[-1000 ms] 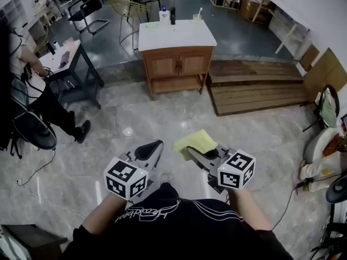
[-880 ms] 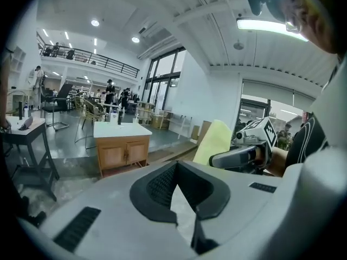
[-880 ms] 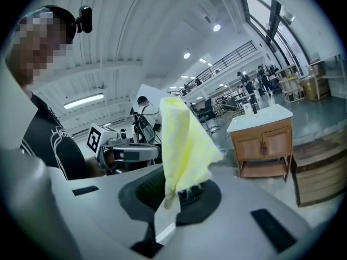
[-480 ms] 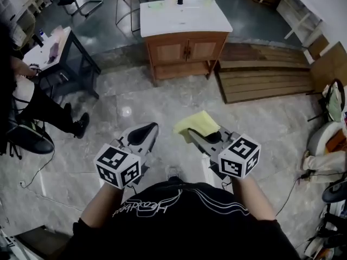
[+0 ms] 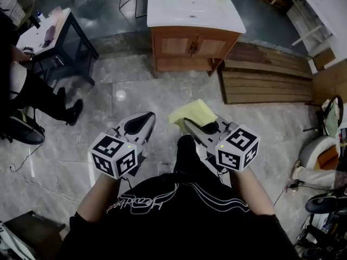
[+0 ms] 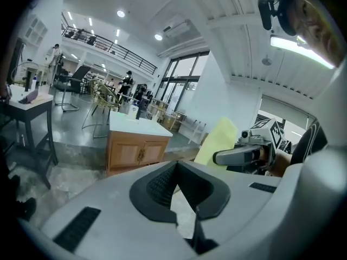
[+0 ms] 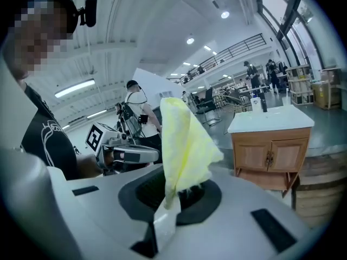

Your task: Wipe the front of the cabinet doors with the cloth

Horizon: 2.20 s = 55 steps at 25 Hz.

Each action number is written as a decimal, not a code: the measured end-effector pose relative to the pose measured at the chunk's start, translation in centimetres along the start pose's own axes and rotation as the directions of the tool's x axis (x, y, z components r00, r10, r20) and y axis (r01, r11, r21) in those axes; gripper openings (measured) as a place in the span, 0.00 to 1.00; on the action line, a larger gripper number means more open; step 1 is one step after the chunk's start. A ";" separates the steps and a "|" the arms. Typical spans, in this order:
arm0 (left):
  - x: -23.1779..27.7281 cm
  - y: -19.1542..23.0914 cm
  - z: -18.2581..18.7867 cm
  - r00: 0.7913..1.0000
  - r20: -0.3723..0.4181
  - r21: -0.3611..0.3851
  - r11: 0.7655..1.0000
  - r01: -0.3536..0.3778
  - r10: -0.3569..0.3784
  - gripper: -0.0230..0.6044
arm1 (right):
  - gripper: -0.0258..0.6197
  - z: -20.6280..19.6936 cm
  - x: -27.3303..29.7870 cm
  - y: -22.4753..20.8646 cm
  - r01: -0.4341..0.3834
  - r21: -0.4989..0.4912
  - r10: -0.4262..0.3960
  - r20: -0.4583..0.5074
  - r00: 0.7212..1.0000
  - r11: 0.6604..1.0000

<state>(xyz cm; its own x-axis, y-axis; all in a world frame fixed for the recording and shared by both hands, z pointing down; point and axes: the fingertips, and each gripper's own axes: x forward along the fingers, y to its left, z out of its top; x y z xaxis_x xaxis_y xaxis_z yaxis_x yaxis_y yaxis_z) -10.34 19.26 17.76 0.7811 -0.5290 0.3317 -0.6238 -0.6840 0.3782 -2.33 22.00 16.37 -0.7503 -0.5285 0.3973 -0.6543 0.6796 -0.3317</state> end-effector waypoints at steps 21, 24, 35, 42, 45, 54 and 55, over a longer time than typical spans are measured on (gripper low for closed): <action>25.8 16.6 4.0 0.969 -0.049 -0.152 0.957 -0.247 0.242 0.05 | 0.11 0.3 11.8 -31.1 -0.170 0.116 0.186 -0.144 0.972 0.979; 27.8 19.3 1.8 0.963 -0.070 -0.170 0.949 -0.267 0.259 0.05 | 0.10 -1.2 14.0 -33.5 -0.155 0.074 0.165 -0.155 0.974 0.985; 33.2 29.4 -4.0 0.967 -0.016 -0.249 0.936 -0.248 0.252 0.05 | 0.10 -5.9 24.4 -38.9 -0.130 0.017 0.130 -0.272 0.954 0.991; 33.1 33.8 -3.9 0.974 -0.023 -0.209 0.952 -0.224 0.224 0.05 | 0.10 -5.5 31.3 -40.8 -0.107 0.001 0.103 -0.294 0.950 0.994; 32.0 35.4 -4.1 0.971 -0.032 -0.196 0.951 -0.238 0.236 0.05 | 0.10 -5.1 33.7 -40.6 -0.102 -0.008 0.095 -0.308 0.947 0.995; 29.4 39.3 -3.9 0.968 -0.051 -0.204 0.947 -0.250 0.244 0.05 | 0.10 -4.5 40.4 -41.2 -0.066 -0.132 0.014 -0.362 0.932 0.989; 29.1 39.7 -4.0 0.968 -0.053 -0.204 0.946 -0.251 0.245 0.05 | 0.10 -4.5 41.0 -41.2 -0.062 -0.142 0.006 -0.364 0.931 0.988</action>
<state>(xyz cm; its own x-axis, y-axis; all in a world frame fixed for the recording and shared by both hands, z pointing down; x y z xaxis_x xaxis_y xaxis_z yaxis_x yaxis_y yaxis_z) -12.43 -21.29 45.85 0.6019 -0.6530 0.4597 -0.7916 -0.4118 0.4514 -5.68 -25.40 50.21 -0.6683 -0.3024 0.6796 -0.5860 0.7768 -0.2306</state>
